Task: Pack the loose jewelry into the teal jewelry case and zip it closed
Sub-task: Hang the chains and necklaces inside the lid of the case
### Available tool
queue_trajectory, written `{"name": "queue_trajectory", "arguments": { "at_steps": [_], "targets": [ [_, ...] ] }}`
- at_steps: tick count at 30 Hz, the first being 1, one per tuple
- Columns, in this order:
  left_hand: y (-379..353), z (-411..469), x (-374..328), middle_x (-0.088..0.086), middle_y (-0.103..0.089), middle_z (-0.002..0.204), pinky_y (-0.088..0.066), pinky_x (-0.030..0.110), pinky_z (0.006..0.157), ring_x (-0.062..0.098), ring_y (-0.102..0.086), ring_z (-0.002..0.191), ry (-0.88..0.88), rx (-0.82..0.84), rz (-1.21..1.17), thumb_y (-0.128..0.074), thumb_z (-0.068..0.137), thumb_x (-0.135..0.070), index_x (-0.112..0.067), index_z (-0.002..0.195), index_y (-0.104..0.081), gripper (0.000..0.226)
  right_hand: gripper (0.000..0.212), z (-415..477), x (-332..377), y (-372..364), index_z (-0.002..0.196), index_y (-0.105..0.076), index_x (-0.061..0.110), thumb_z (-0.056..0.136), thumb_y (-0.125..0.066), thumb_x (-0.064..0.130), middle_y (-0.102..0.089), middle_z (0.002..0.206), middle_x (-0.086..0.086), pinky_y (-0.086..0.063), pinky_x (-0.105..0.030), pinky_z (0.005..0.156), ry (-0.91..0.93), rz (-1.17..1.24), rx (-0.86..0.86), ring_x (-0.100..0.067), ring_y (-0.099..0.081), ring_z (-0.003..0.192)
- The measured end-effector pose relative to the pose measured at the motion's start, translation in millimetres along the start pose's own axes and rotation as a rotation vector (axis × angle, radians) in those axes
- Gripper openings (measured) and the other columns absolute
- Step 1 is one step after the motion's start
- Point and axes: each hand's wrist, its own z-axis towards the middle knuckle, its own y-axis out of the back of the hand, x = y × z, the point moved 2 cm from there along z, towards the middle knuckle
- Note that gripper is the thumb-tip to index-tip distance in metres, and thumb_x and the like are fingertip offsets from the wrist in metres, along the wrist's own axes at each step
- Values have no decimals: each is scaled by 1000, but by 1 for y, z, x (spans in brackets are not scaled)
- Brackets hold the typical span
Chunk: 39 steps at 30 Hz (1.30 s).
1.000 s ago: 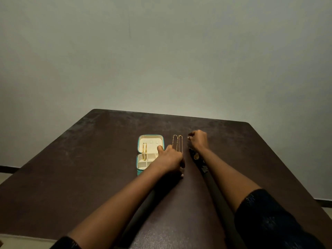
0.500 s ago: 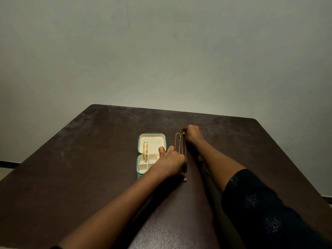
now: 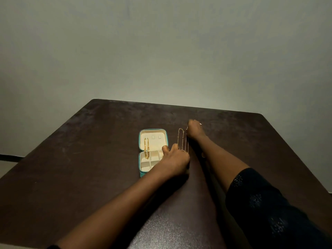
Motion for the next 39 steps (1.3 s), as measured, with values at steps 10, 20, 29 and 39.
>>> {"name": "queue_trajectory", "arguments": {
  "at_steps": [10, 20, 29, 39],
  "targets": [
    [16, -9, -5, 12, -36, 139, -28, 48, 103, 32, -38, 127, -2, 12, -128, -49, 89, -40, -21, 125, -56, 41, 38, 2, -18, 51, 58, -38, 8, 93, -32, -6, -42, 62, -11, -41, -33, 50, -345, 825, 23, -22, -47, 53],
    [44, -19, 22, 20, -55, 117, -42, 37, 83, 35, -55, 102, 285, -229, -277, -38, 91, -45, -4, 103, -66, 51, 34, -19, -31, 116, 70, -43, 0, 95, -21, -6, -37, 64, -8, -53, -31, 53, -572, 1278, 18, -13, -38, 54],
    [56, -20, 53, 3, -45, 67, -30, 21, 49, 12, -41, 55, 413, -283, -1532, -33, 99, -29, -14, 127, -39, 32, 28, -59, -4, 128, 85, -48, -6, 96, -22, -8, -44, 80, -14, -51, -25, 37, -616, 1828, 204, -15, -44, 64],
    [62, -27, 80, 0, -48, 71, -42, 17, 65, 8, -48, 65, 312, -734, -2636, -42, 94, -7, -10, 70, -51, 26, 26, -96, 20, 112, 80, -48, -6, 96, -28, -8, -45, 77, -15, -50, -26, 58, -637, 2010, 253, -16, -45, 64]
  ]
}}
